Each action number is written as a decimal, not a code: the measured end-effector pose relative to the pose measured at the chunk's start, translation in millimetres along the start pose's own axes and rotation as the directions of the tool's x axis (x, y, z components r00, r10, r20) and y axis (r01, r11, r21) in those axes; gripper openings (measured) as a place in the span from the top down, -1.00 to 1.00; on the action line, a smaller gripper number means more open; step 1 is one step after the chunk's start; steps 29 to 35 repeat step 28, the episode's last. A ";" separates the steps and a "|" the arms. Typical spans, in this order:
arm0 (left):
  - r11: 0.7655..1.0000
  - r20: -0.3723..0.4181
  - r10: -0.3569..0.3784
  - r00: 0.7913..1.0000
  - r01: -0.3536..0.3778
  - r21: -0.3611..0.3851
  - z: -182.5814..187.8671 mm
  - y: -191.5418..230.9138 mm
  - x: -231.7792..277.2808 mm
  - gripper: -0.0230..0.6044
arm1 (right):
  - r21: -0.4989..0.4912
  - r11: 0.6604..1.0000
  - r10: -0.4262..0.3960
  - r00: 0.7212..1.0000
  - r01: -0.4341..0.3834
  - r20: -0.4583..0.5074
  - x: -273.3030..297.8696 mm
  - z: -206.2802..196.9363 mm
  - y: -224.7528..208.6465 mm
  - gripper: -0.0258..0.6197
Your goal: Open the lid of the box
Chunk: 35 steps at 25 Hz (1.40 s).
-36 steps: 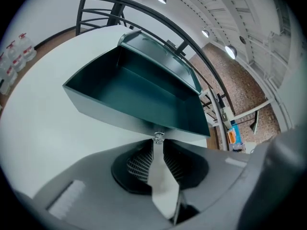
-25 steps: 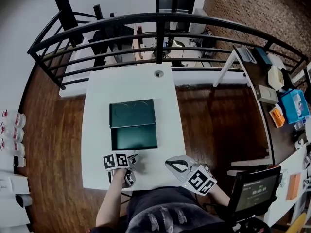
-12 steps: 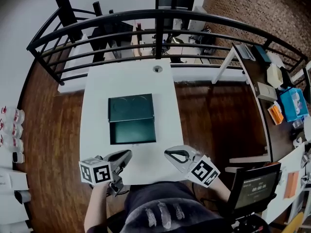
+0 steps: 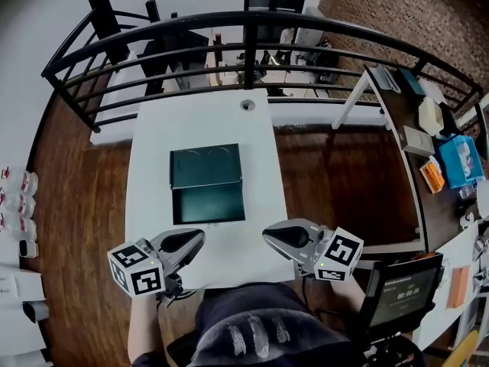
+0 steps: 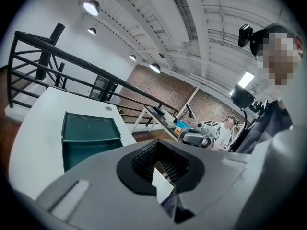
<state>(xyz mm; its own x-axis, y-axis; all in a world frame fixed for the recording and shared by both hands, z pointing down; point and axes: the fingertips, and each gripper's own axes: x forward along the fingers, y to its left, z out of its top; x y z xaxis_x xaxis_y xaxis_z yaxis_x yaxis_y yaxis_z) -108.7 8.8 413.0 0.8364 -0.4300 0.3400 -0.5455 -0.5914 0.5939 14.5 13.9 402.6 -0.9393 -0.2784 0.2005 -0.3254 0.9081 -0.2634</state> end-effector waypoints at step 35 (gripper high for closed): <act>0.999 -0.029 -0.032 0.999 0.031 -0.033 -7.2 9.8 10.3 0.89 | 0.033 0.998 -0.053 0.998 0.052 0.036 0.2 1.4 -17.6 0.92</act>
